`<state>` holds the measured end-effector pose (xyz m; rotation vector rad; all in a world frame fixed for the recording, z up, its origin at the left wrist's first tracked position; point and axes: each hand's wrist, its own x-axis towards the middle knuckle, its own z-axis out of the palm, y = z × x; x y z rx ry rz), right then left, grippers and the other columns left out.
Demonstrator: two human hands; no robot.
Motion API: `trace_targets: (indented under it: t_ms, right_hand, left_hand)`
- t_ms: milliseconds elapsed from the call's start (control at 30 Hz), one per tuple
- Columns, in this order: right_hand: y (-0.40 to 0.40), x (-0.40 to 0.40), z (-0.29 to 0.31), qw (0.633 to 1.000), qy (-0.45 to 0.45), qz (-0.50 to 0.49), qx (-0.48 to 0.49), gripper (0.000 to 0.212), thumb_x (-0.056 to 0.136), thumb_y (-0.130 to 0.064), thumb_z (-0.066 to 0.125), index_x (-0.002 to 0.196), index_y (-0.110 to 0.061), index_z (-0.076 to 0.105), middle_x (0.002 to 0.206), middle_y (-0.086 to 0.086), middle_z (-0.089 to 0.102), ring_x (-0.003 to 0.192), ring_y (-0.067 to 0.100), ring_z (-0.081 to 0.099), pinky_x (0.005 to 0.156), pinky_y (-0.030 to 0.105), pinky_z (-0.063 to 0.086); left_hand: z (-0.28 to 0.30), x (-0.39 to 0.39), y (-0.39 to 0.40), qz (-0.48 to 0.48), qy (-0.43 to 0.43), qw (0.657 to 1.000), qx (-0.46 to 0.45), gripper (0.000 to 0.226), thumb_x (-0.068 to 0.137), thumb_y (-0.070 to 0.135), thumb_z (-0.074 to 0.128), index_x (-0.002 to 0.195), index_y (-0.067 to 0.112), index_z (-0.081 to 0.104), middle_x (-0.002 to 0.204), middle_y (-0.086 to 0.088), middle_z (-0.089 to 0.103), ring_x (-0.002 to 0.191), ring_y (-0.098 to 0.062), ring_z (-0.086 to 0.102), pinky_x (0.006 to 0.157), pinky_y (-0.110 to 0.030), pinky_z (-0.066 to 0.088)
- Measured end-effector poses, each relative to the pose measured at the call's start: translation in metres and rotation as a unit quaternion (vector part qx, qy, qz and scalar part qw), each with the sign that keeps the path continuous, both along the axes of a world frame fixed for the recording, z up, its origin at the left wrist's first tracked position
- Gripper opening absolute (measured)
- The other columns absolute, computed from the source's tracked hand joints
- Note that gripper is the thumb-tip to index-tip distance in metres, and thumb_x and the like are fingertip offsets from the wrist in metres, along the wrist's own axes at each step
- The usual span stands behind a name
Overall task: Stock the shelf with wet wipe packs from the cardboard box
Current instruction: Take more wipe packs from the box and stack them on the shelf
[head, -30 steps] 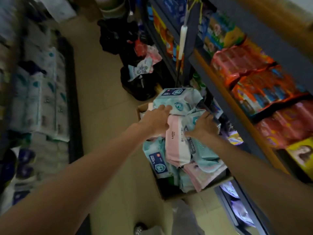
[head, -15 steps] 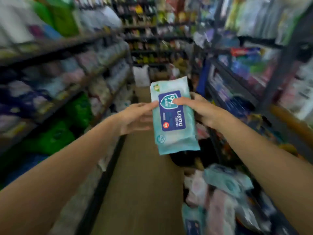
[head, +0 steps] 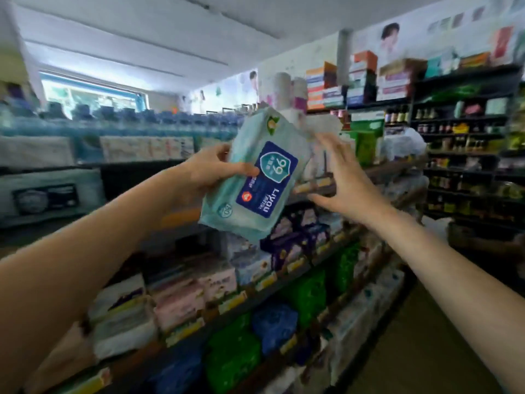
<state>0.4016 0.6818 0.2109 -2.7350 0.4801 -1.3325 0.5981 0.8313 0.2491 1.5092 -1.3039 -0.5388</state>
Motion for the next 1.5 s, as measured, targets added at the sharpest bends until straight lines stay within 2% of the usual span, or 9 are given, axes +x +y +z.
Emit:
trace_targets:
  t_ms: [233,567,700,800,933,1100,1200,1300,1500]
  right_hand:
    - [0.057,0.152,0.046,0.911,0.041,0.057,-0.407,0.094,0.070,-0.072,0.040,0.143,-0.019,0.016,0.151,0.007,0.021,0.139,0.026,0.013,0.113,0.054,0.013]
    - [0.070,0.254,0.084,0.853,-0.002,0.114,-0.509,0.087,0.068,-0.063,0.052,0.138,-0.017,0.027,0.135,0.012,0.044,0.127,0.026,0.029,0.113,0.048,0.010]
    - [0.078,0.285,0.106,0.969,-0.139,0.122,-0.165,0.078,0.078,-0.022,0.069,0.144,-0.019,0.027,0.149,0.016,0.026,0.136,0.033,0.025,0.112,0.045,0.023]
    - [0.097,0.306,0.109,0.922,-0.017,0.343,0.180,0.078,0.079,-0.026,0.070,0.142,-0.019,0.024,0.136,0.008,0.045,0.116,0.022,0.050,0.089,0.028,0.041]
    - [0.117,0.353,0.093,0.949,-0.010,0.301,0.095,0.122,0.059,-0.047,0.081,0.147,-0.026,-0.001,0.133,0.014,0.033,0.125,0.033,0.036,0.102,0.047,0.039]
    - [0.107,0.388,0.090,0.964,-0.015,0.262,-0.034,0.117,0.061,-0.040,0.080,0.147,-0.032,0.001,0.135,0.014,0.028,0.123,0.035,0.031,0.098,0.050,0.040]
    - [0.089,0.403,0.081,0.945,-0.010,0.205,-0.253,0.106,0.069,-0.044,0.075,0.147,-0.034,0.003,0.144,0.011,0.024,0.128,0.033,0.027,0.101,0.051,0.035]
    - [0.084,0.420,0.065,0.914,0.045,0.213,-0.343,0.103,0.070,-0.042,0.074,0.142,-0.035,0.001,0.147,0.006,0.022,0.133,0.029,0.021,0.104,0.051,0.033]
    - [0.089,0.437,0.037,0.908,0.106,0.223,-0.338,0.102,0.070,-0.052,0.070,0.147,-0.029,0.008,0.144,0.006,0.020,0.133,0.027,0.022,0.102,0.052,0.033]
  left_hand:
    - [0.054,0.085,0.089,0.101,-0.176,0.968,0.148,0.072,0.043,0.040,0.078,0.110,0.024,0.060,0.097,-0.003,0.074,0.085,-0.025,0.072,0.075,-0.037,0.058]
    - [0.068,0.143,0.122,0.214,-0.211,0.939,0.168,0.062,0.064,0.039,0.075,0.119,0.023,0.053,0.108,0.000,0.068,0.096,-0.020,0.066,0.088,-0.037,0.052]
    - [0.061,0.169,0.112,0.298,-0.048,0.951,-0.064,0.079,0.056,0.037,0.077,0.125,0.012,0.048,0.110,-0.007,0.064,0.097,-0.024,0.064,0.076,-0.037,0.053]
    - [0.065,0.184,0.097,0.362,0.083,0.900,-0.226,0.070,0.065,0.033,0.081,0.123,0.009,0.050,0.108,-0.007,0.067,0.087,-0.021,0.065,0.061,-0.030,0.052]
    - [0.067,0.199,0.089,0.381,0.152,0.863,-0.295,0.065,0.066,0.030,0.080,0.121,0.012,0.052,0.104,-0.005,0.069,0.083,-0.020,0.068,0.050,-0.025,0.052]
    - [0.073,0.218,0.117,0.474,0.074,0.833,-0.275,0.053,0.074,0.026,0.075,0.119,0.010,0.051,0.110,-0.004,0.060,0.103,-0.021,0.056,0.090,-0.037,0.046]
    - [0.063,0.229,0.142,0.614,-0.151,0.755,-0.173,0.079,0.075,0.023,0.076,0.137,0.007,0.027,0.137,-0.014,0.038,0.128,-0.027,0.038,0.103,-0.035,0.034]
    - [0.045,0.237,0.148,0.556,-0.326,0.765,-0.002,0.089,0.072,0.019,0.078,0.142,0.011,0.024,0.145,-0.014,0.031,0.132,-0.028,0.033,0.110,-0.036,0.028]
    - [0.031,0.246,0.144,0.457,-0.396,0.749,0.271,0.085,0.075,0.019,0.075,0.144,0.016,0.027,0.147,-0.005,0.037,0.131,-0.023,0.039,0.112,-0.037,0.031]
